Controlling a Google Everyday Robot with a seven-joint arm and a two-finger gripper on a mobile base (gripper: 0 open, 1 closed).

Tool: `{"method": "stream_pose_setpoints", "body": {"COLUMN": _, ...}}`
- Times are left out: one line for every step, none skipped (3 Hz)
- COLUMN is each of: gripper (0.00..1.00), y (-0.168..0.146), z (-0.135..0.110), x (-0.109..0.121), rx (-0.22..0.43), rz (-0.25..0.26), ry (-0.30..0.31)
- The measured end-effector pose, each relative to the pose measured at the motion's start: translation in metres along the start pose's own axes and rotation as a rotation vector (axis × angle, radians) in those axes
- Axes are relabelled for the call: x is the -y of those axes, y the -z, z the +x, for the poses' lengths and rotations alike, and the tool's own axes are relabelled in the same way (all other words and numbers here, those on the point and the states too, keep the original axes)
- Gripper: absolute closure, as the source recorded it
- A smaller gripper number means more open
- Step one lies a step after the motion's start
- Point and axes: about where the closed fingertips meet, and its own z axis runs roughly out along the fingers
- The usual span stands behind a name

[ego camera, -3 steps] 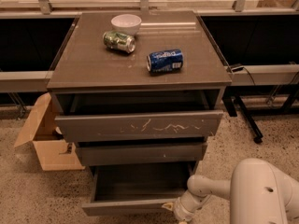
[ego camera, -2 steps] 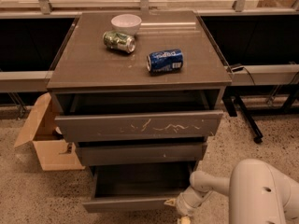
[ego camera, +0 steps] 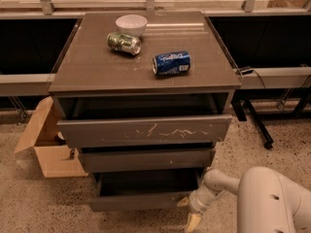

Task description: Close bottom drawer

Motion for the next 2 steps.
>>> {"method": "stream_pose_setpoints", "body": {"gripper": 0.50, "y": 0.010, "z": 0.010, "x": 0.016, "rx": -0.009, "rz": 0.025, "ry": -0.017}}
{"method": "stream_pose_setpoints", "body": {"gripper": 0.47, "y": 0.019, "z": 0.019, "x": 0.031, "rx": -0.016, "rz": 0.046, "ry": -0.033}}
